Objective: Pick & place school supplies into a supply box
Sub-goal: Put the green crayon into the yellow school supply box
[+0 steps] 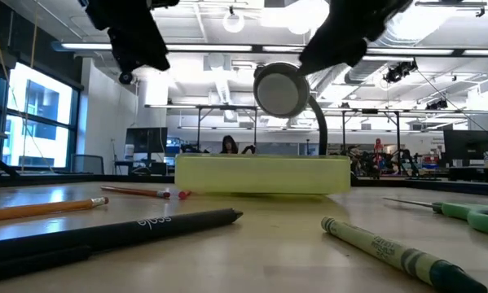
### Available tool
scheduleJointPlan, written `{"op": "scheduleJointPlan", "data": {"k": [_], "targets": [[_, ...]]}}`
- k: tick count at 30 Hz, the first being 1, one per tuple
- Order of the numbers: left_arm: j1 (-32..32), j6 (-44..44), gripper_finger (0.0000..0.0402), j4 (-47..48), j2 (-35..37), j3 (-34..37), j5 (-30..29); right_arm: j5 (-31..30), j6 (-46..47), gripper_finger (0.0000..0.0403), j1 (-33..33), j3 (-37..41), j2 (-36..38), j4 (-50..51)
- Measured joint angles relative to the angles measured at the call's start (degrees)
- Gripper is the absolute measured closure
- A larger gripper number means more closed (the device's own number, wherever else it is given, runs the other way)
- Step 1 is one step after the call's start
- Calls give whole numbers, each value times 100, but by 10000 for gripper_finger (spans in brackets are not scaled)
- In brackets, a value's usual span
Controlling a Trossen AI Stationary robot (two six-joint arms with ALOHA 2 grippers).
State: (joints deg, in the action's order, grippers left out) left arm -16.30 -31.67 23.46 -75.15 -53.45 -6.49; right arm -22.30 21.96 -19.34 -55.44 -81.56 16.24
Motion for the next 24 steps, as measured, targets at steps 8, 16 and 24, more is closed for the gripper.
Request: {"op": "scheduleJointPlan", "data": {"k": [8, 16, 24], "targets": [[-23, -659, 261, 12, -668, 0, 149, -351, 805, 264, -728, 2, -444, 216], [-25, -385, 261, -958, -965, 10, 1101, -607, 2106, 265, -1362, 4, -496, 991], [-32, 696, 261, -2448, -989, -21, 1484, -437, 4946, 265, -2107, 9, -507, 2927]]}}
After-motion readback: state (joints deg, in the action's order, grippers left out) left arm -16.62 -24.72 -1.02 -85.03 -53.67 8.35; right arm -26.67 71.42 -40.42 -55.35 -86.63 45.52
